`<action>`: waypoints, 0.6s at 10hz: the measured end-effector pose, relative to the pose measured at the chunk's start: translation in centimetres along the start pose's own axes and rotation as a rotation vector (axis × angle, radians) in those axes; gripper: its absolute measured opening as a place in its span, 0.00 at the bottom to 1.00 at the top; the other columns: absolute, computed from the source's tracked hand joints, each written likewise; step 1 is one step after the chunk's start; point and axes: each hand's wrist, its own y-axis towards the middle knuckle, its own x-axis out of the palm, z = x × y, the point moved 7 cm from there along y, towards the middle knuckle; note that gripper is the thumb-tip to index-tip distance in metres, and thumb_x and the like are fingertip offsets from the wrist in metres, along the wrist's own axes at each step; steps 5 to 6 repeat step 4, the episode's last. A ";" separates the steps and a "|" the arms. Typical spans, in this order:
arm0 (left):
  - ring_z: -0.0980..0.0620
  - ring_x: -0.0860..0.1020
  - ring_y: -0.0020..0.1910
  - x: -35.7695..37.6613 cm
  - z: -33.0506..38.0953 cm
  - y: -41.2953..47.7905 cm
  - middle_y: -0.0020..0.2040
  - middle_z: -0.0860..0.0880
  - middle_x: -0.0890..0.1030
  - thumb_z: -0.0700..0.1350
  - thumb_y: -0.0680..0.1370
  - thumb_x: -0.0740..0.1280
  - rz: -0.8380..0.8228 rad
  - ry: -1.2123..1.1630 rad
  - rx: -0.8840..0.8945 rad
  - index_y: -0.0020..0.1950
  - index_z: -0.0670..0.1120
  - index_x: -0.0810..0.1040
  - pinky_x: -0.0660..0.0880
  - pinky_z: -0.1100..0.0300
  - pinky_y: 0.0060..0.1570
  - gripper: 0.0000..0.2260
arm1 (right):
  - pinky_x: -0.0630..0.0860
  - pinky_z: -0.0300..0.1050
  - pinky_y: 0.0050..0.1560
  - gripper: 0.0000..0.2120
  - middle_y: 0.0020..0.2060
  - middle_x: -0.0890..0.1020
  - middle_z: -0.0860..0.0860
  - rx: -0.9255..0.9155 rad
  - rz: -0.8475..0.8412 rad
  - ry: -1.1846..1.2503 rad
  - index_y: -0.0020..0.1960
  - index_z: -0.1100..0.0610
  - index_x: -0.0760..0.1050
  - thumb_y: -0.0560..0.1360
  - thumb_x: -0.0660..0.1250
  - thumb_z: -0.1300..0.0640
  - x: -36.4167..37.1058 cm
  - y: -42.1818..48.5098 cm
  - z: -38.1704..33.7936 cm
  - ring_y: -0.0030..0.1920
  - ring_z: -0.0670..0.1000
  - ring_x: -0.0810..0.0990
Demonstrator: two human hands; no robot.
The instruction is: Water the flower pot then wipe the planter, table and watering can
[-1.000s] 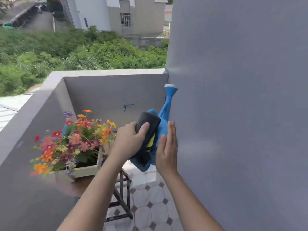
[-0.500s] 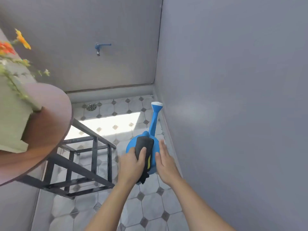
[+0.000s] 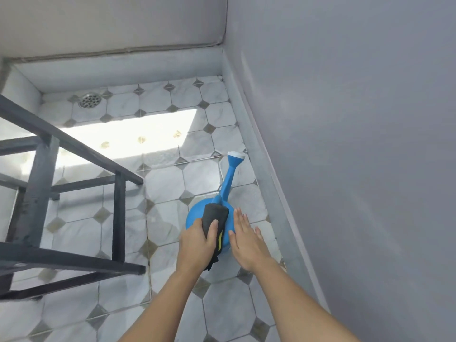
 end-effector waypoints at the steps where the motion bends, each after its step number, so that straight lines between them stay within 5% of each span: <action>1: 0.47 0.79 0.29 1.6 -0.8 0.4 0.33 0.46 0.77 0.55 0.78 0.59 -0.010 -0.003 0.007 0.39 0.46 0.69 0.77 0.52 0.30 0.14 | 0.43 0.53 0.74 0.26 0.76 0.39 0.47 0.006 -0.001 0.012 0.75 0.55 0.34 0.82 0.42 0.51 1.3 1.1 1.0 0.76 0.47 0.40; 3: 0.46 0.78 0.34 2.1 -0.1 0.5 0.37 0.46 0.78 0.56 0.78 0.58 -0.018 0.036 0.002 0.43 0.45 0.70 0.76 0.49 0.36 0.15 | 0.43 0.54 0.74 0.26 0.76 0.39 0.47 0.013 0.006 -0.005 0.75 0.54 0.34 0.83 0.42 0.51 1.0 1.7 2.0 0.76 0.48 0.40; 4: 0.46 0.75 0.52 0.4 0.6 -0.4 0.53 0.45 0.76 0.59 0.78 0.56 -0.029 0.064 -0.025 0.61 0.41 0.70 0.73 0.53 0.53 0.23 | 0.43 0.55 0.74 0.26 0.76 0.38 0.49 0.029 0.035 -0.054 0.75 0.56 0.35 0.82 0.43 0.51 -1.7 -0.5 1.2 0.76 0.49 0.39; 6: 0.46 0.75 0.52 0.4 0.6 -0.4 0.53 0.45 0.76 0.59 0.78 0.56 -0.029 0.064 -0.025 0.61 0.41 0.70 0.73 0.53 0.53 0.23 | 0.43 0.55 0.74 0.26 0.76 0.38 0.49 0.029 0.035 -0.054 0.75 0.56 0.35 0.82 0.43 0.51 -1.7 -0.5 1.2 0.76 0.49 0.39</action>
